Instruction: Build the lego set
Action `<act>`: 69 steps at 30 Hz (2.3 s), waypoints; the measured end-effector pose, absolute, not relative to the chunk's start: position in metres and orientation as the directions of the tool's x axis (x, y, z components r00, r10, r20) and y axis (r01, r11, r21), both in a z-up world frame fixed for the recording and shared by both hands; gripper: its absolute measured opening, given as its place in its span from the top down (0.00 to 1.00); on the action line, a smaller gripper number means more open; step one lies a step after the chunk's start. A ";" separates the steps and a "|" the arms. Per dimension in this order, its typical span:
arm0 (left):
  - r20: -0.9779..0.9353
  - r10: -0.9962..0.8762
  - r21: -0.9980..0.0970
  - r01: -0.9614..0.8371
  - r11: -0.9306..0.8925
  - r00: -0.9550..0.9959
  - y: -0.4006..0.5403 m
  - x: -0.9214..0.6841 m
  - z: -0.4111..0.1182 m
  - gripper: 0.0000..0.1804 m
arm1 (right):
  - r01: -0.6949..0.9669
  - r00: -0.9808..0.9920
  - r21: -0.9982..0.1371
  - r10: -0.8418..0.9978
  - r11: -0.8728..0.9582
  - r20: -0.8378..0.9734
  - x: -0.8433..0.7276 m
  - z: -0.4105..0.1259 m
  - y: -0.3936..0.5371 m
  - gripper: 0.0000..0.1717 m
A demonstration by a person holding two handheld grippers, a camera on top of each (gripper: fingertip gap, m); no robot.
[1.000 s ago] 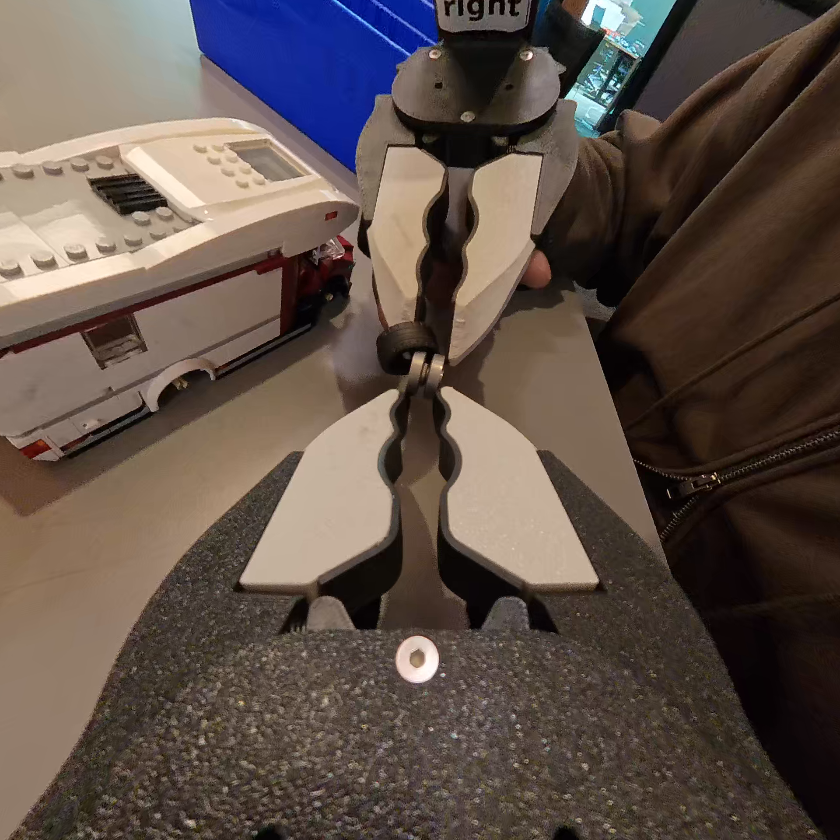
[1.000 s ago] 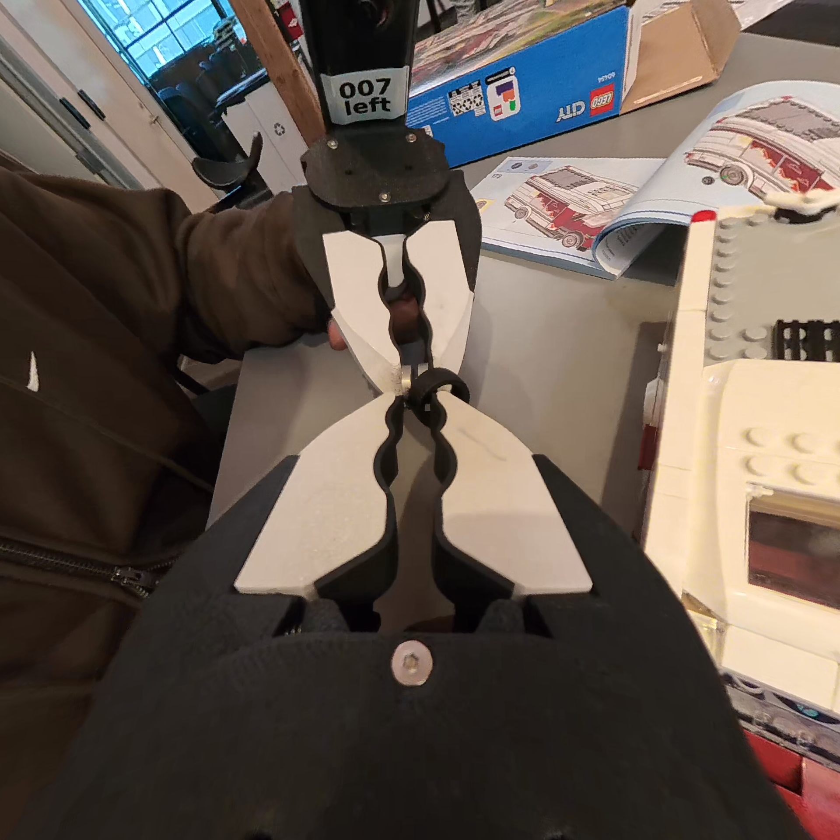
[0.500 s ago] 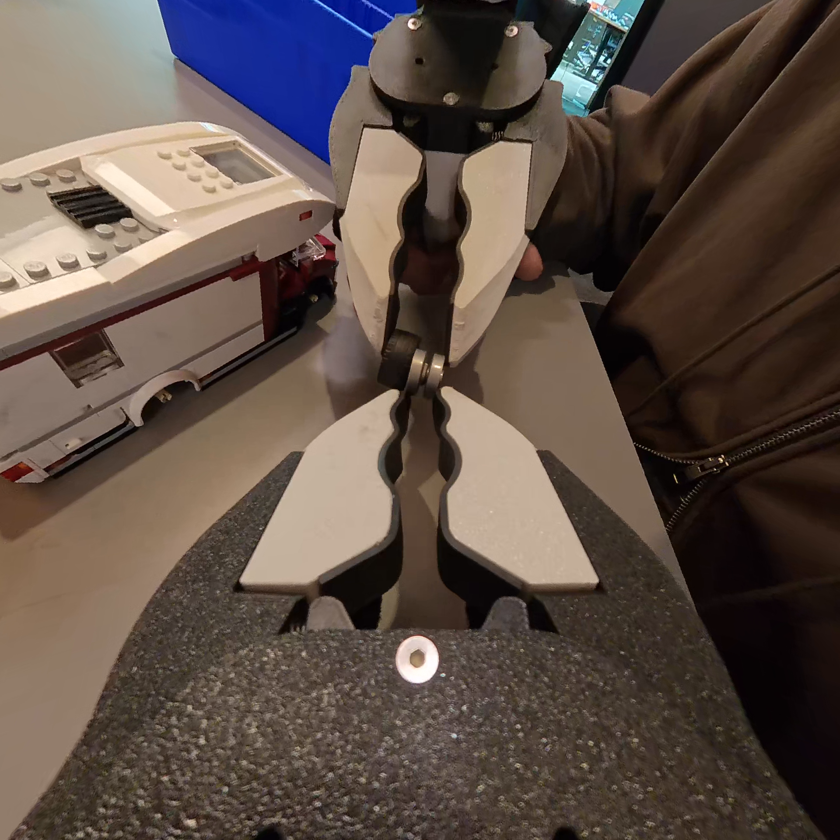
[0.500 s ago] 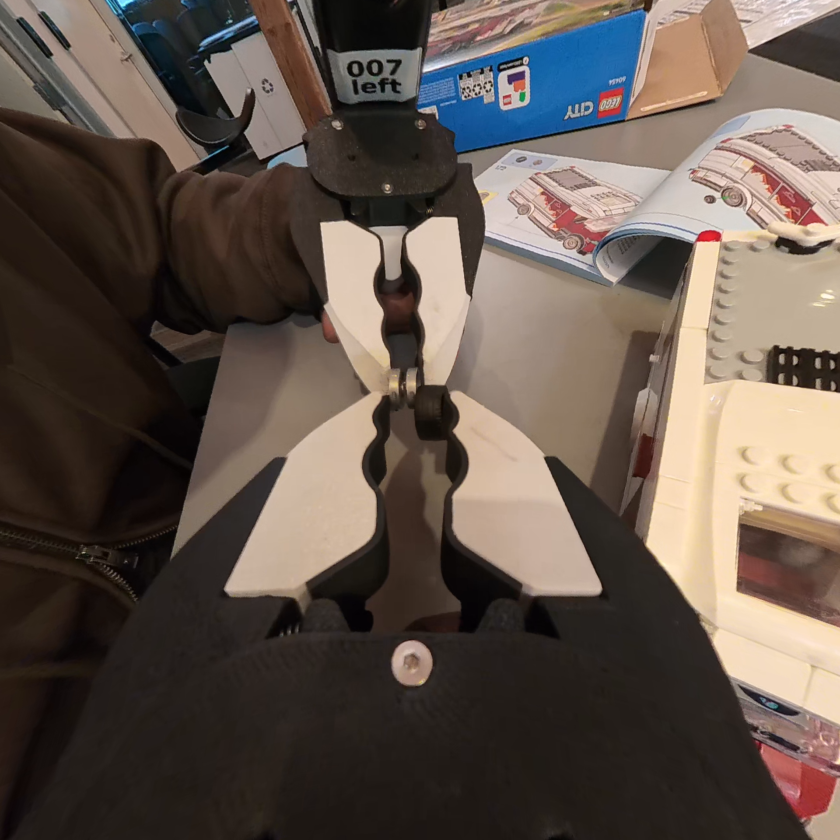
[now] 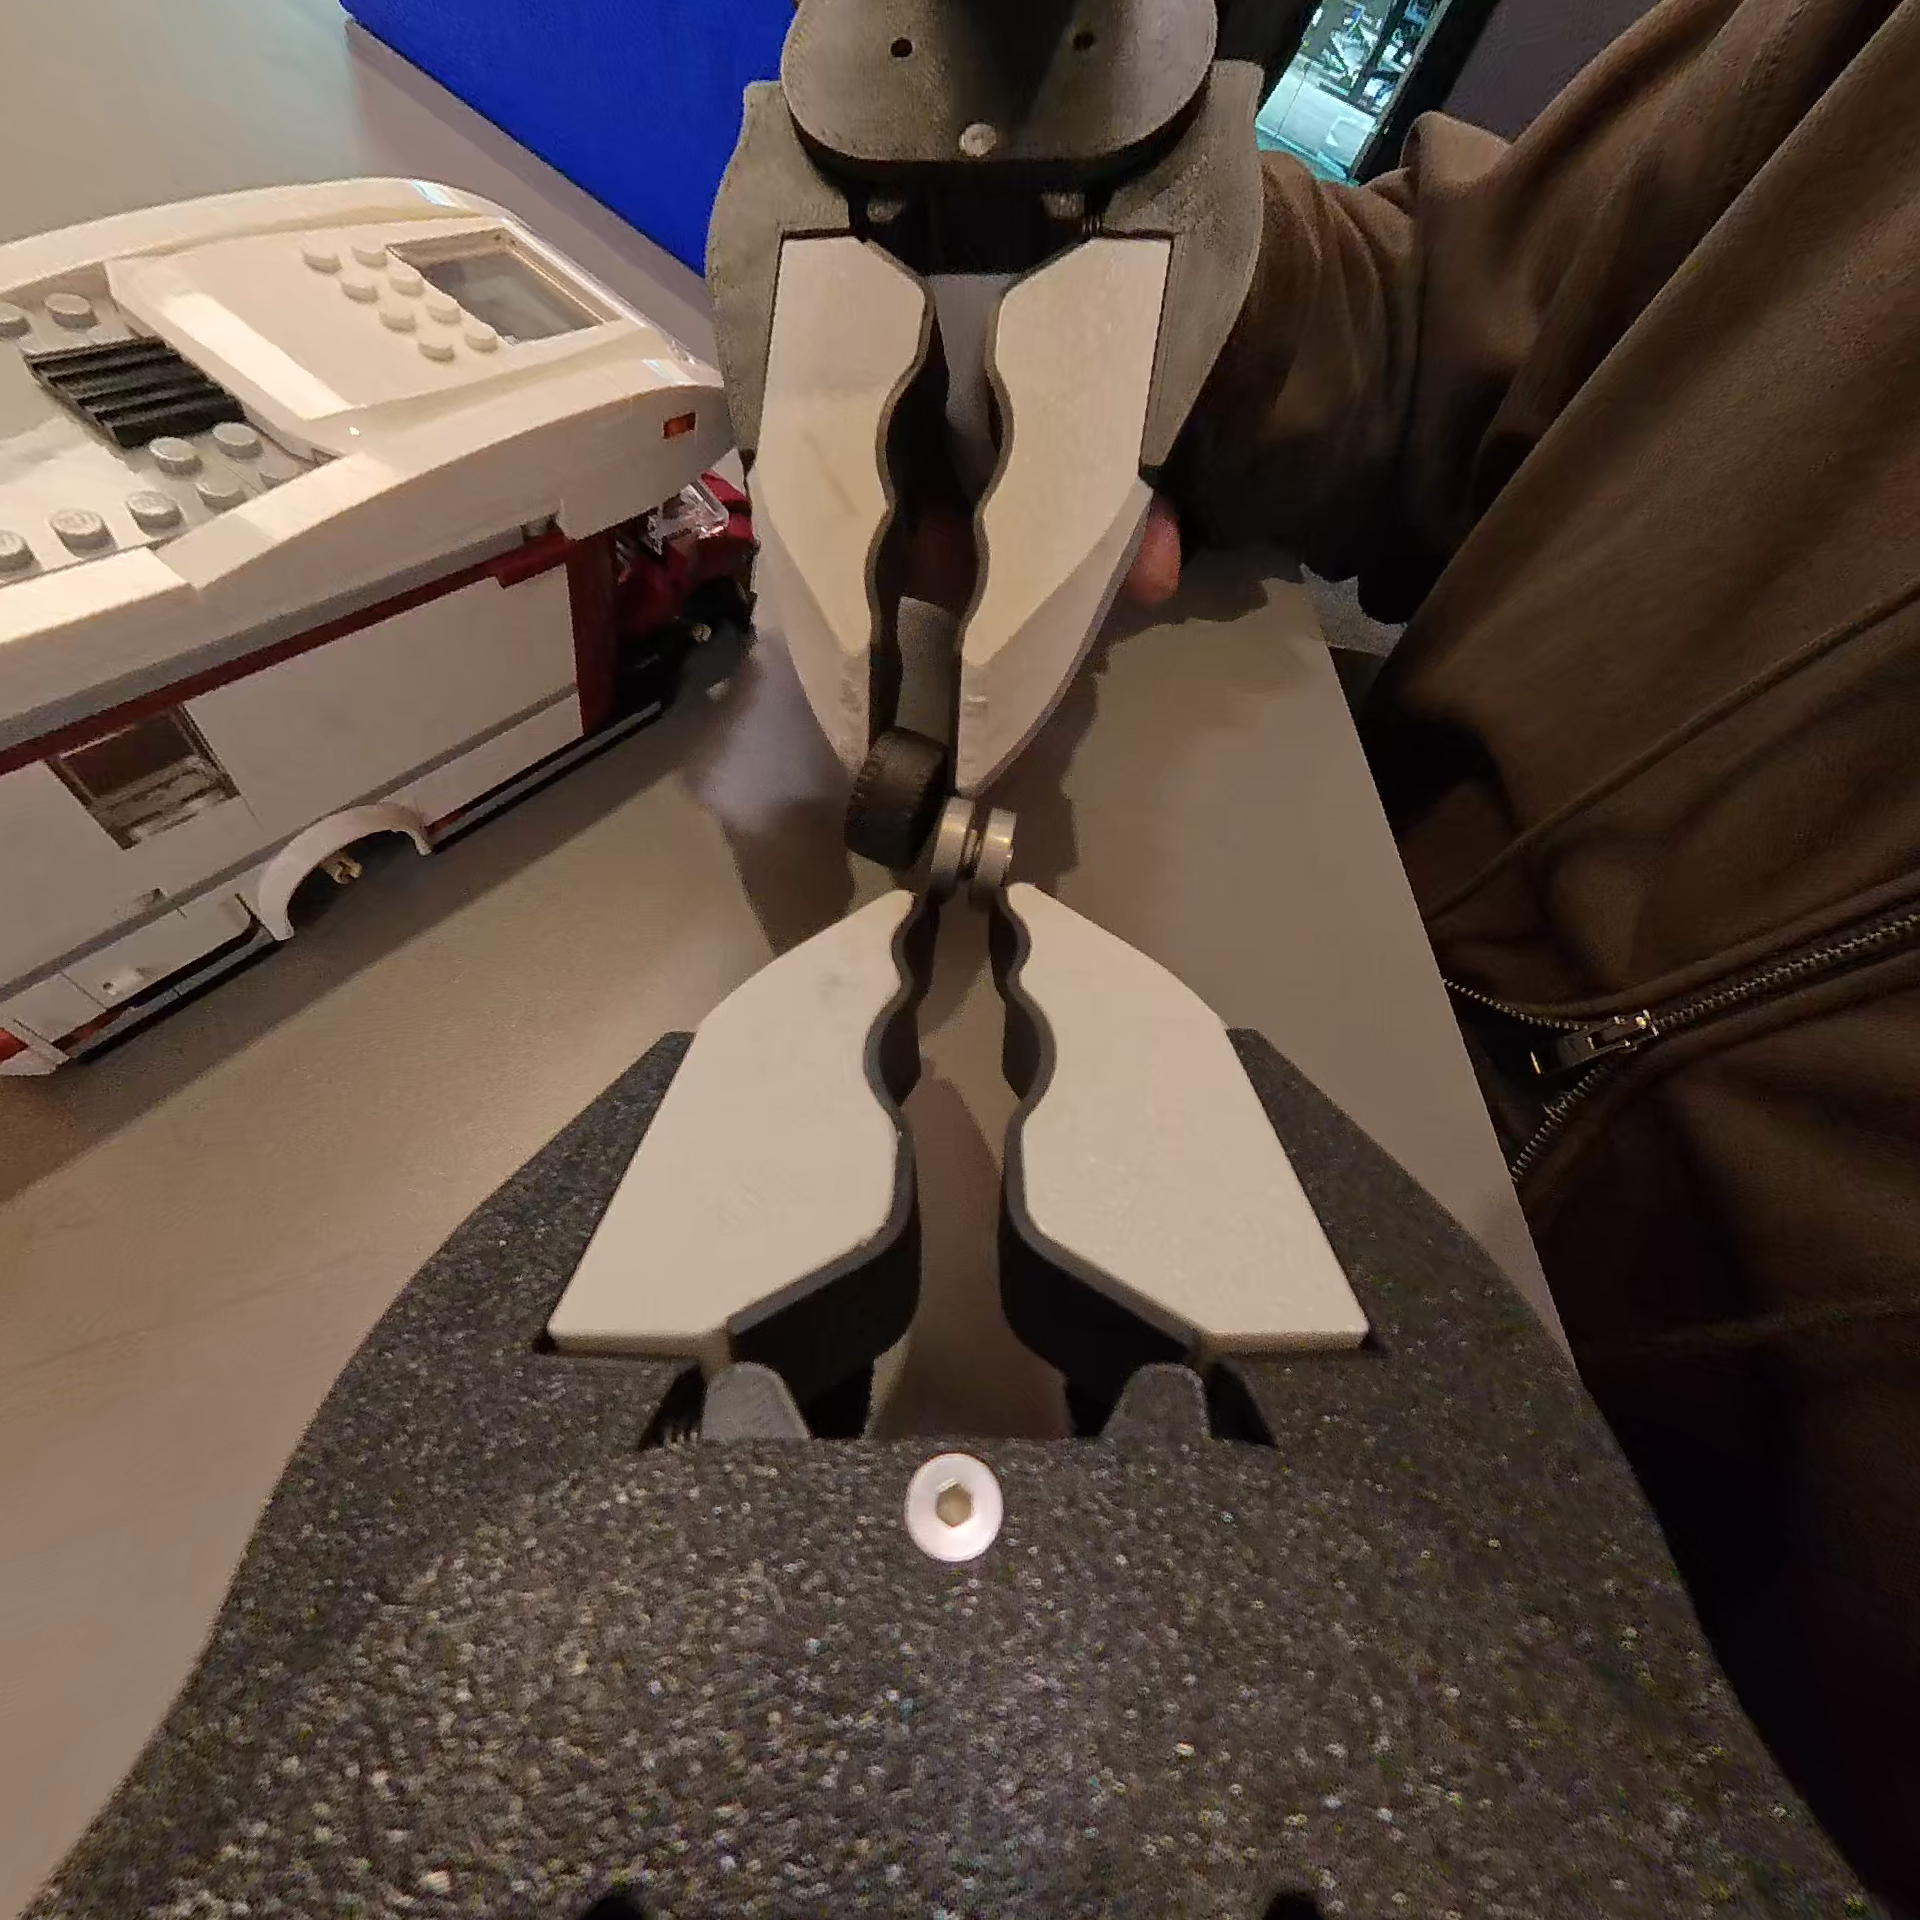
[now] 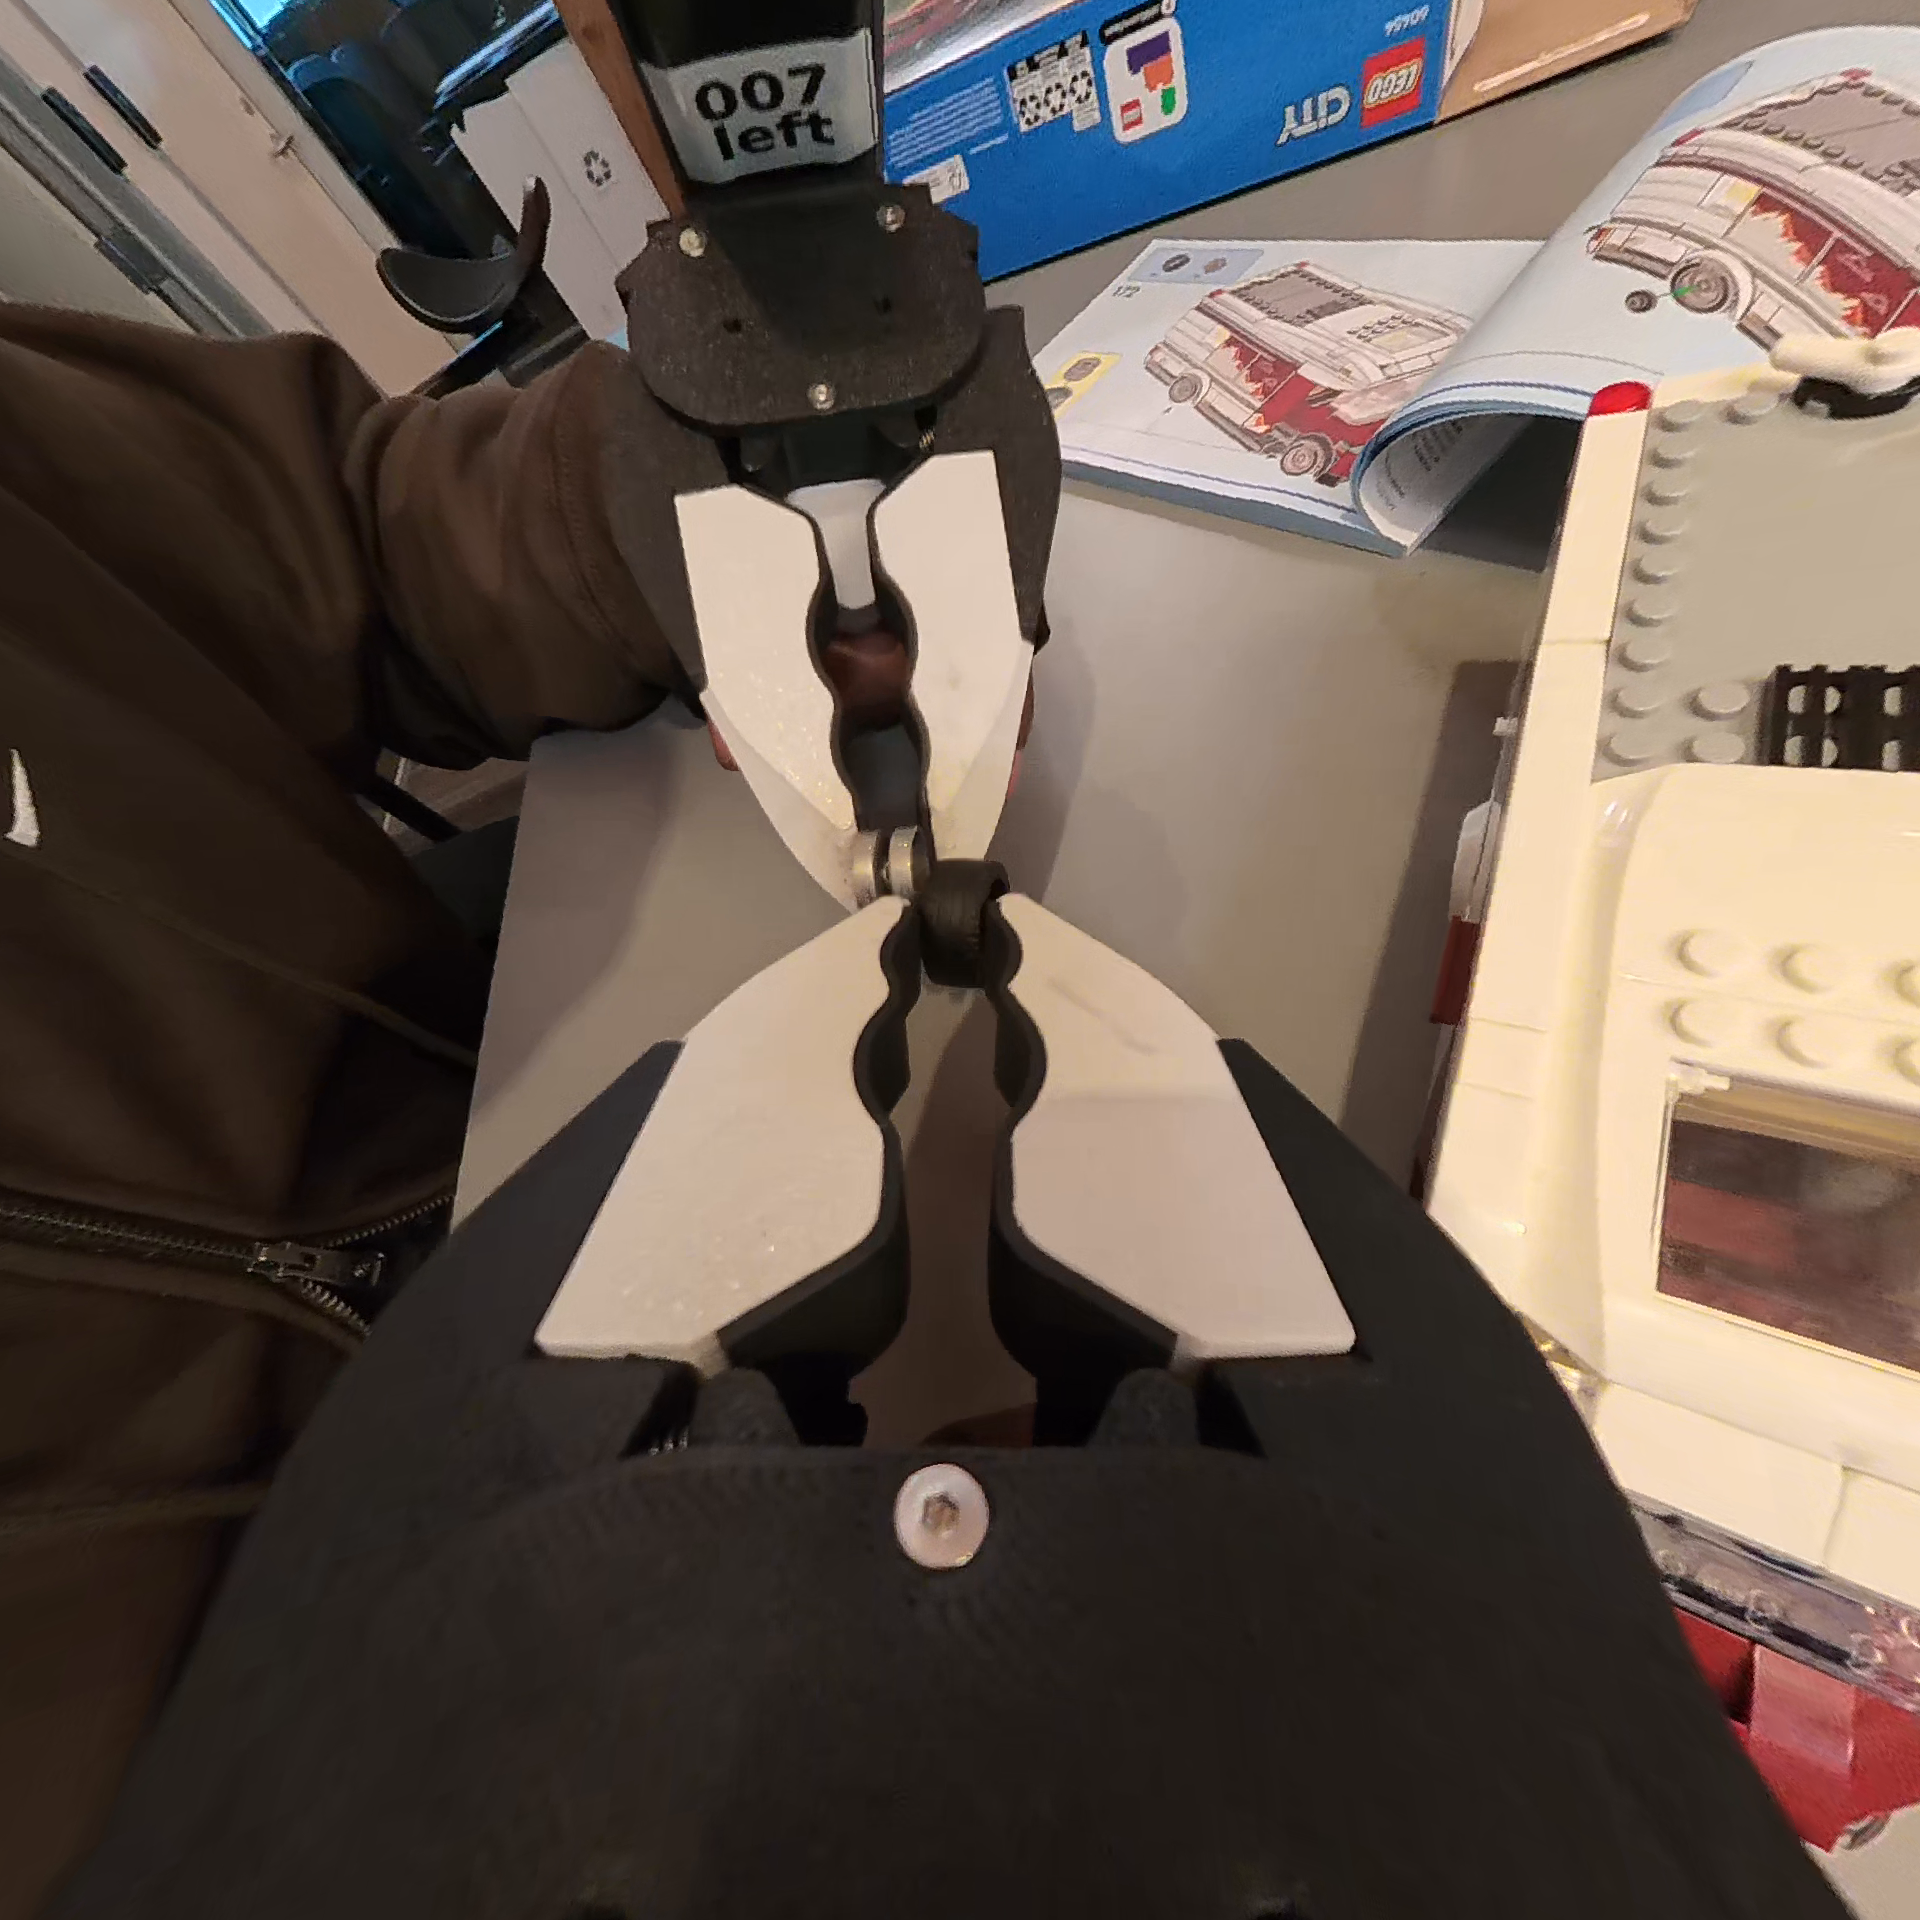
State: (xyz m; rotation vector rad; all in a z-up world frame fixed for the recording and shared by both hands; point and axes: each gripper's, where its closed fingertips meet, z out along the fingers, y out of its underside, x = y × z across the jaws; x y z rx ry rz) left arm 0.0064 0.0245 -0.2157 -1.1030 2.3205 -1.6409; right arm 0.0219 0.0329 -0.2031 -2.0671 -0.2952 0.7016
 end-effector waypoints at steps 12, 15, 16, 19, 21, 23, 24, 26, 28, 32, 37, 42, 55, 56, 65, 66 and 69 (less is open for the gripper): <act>0.294 -0.612 -0.856 -0.487 0.172 -0.734 0.024 0.008 -0.215 0.94 | -0.126 0.766 -0.829 0.477 -0.545 -0.431 0.016 -0.198 0.034 0.93; 0.288 -0.631 -0.855 -0.490 0.169 -0.720 0.027 0.010 -0.216 0.94 | -0.113 0.757 -0.829 0.492 -0.548 -0.429 0.014 -0.199 0.032 0.94; 0.289 -0.632 -0.854 -0.492 0.169 -0.719 0.027 0.010 -0.216 0.94 | -0.105 0.755 -0.829 0.498 -0.549 -0.426 0.013 -0.199 0.031 0.92; 0.279 -0.634 -0.854 -0.489 0.181 -0.721 0.026 0.010 -0.217 0.94 | -0.071 0.767 -0.834 0.504 -0.547 -0.397 0.011 -0.202 0.031 0.91; 0.267 -0.623 -0.860 -0.474 0.191 -0.735 0.024 0.009 -0.216 0.94 | -0.042 0.776 -0.836 0.509 -0.547 -0.372 0.010 -0.204 0.030 0.90; 0.249 -0.619 -0.860 -0.464 0.212 -0.745 0.023 0.007 -0.216 0.94 | -0.017 0.780 -0.842 0.519 -0.539 -0.349 0.009 -0.205 0.030 0.89; 0.247 -0.617 -0.860 -0.462 0.215 -0.747 0.022 0.007 -0.216 0.94 | -0.007 0.782 -0.844 0.523 -0.536 -0.339 0.008 -0.205 0.029 0.89; 0.248 -0.612 -0.858 -0.463 0.221 -0.751 0.021 0.006 -0.217 0.94 | 0.009 0.786 -0.850 0.530 -0.526 -0.319 0.007 -0.205 0.029 0.89; 0.247 -0.612 -0.853 -0.469 0.231 -0.751 0.020 0.005 -0.219 0.94 | 0.024 0.791 -0.856 0.533 -0.516 -0.299 0.006 -0.206 0.030 0.89; 0.251 -0.634 -0.837 -0.493 0.237 -0.732 0.022 0.007 -0.224 0.94 | 0.081 0.822 -0.863 0.524 -0.499 -0.225 0.007 -0.211 0.032 0.88; 0.283 -0.667 -0.826 -0.528 0.196 -0.690 0.025 0.012 -0.224 0.94 | 0.076 0.844 -0.866 0.495 -0.494 -0.208 0.012 -0.213 0.035 0.91; 0.298 -0.667 -0.850 -0.507 0.140 -0.683 0.027 0.015 -0.215 0.93 | 0.018 0.831 -0.883 0.499 -0.469 -0.248 0.015 -0.203 0.036 0.92; 0.375 -0.415 -0.921 -0.385 -0.061 -0.829 0.005 -0.003 -0.174 0.82 | -0.250 0.552 -0.852 0.655 -0.460 -0.516 -0.013 -0.165 0.020 0.92; 0.378 -0.414 -0.919 -0.391 -0.058 -0.828 0.005 -0.003 -0.174 0.84 | -0.252 0.548 -0.851 0.656 -0.462 -0.518 -0.013 -0.165 0.020 0.92; 0.354 -0.464 -0.922 -0.386 -0.029 -0.812 0.008 0.001 -0.178 0.86 | -0.215 0.589 -0.869 0.651 -0.446 -0.479 -0.008 -0.168 0.022 0.92; 0.356 -0.471 -0.921 -0.389 -0.028 -0.807 0.009 0.002 -0.178 0.86 | -0.209 0.600 -0.872 0.646 -0.443 -0.472 -0.007 -0.169 0.023 0.91; 0.364 -0.491 -0.916 -0.400 -0.034 -0.792 0.012 0.005 -0.180 0.87 | -0.193 0.631 -0.877 0.629 -0.440 -0.455 -0.002 -0.171 0.025 0.91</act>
